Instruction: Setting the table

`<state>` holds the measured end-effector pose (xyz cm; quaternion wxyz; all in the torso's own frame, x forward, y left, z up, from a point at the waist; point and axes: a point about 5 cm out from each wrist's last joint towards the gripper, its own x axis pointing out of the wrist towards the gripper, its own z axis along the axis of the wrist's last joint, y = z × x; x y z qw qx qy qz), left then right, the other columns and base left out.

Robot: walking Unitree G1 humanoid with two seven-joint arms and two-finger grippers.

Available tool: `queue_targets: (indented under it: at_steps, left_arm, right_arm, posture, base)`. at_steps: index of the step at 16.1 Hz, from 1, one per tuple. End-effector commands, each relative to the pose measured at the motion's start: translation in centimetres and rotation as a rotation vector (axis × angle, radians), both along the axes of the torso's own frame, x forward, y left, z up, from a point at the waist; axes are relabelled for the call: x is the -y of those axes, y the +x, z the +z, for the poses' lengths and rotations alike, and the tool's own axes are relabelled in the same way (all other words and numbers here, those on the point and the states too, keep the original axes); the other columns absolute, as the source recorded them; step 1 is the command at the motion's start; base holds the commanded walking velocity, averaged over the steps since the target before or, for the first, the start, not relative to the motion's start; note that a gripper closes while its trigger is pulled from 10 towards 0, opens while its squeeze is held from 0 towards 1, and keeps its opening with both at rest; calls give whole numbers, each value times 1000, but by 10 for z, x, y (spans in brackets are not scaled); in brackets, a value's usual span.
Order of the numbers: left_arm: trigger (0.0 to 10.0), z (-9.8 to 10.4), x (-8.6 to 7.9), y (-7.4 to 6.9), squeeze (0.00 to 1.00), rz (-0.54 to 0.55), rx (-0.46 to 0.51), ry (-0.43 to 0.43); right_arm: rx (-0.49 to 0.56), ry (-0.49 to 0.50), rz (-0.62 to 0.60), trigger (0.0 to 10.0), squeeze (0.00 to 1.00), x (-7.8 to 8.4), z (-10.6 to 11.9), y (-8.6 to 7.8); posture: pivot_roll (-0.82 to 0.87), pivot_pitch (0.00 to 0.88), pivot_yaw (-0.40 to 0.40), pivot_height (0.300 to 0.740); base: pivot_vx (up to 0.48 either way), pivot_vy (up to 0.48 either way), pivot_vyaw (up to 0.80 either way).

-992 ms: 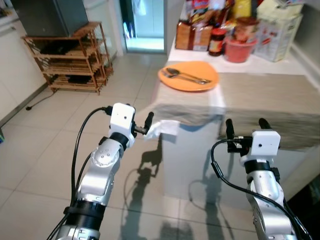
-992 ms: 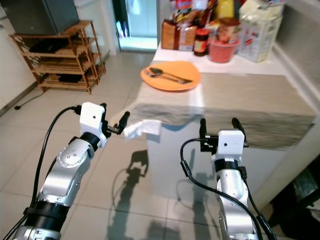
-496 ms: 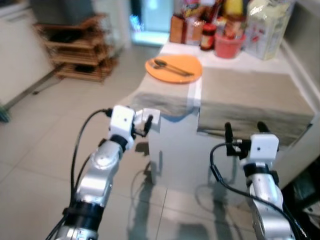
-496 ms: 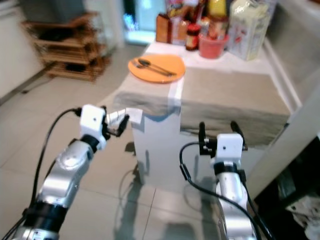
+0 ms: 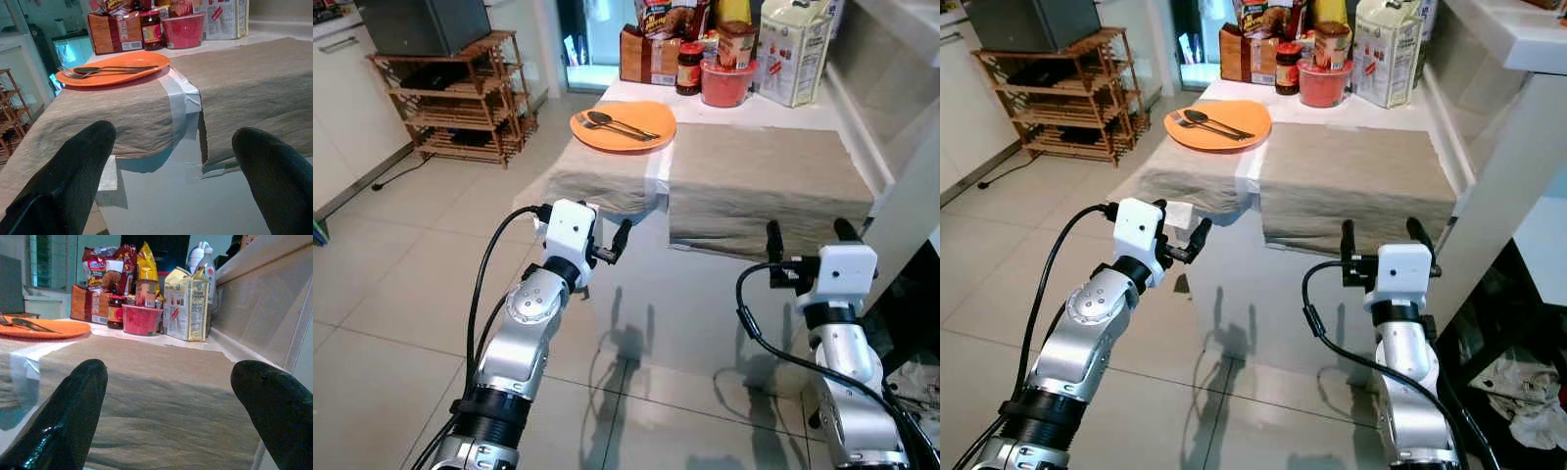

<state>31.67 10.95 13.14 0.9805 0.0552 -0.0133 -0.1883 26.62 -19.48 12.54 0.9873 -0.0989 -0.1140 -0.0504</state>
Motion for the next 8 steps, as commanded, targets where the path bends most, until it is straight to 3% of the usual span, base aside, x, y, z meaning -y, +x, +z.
queue_targets:
  at_steps: [1,8]
  left_arm:
    - [10000,1,-4,2,0,26,-10,-3]
    - [10000,0,-3,1,0,26,-14,3]
  right_arm:
    - [2,-3,19,10000,0,-2,3,2]
    - [-22,-25,34,10000,0,-7,0,3]
  posture:
    - [-27,0,49,740]
    - [-23,0,46,740]
  base:
    - [0,-416,0]
    - [275,-389,775]
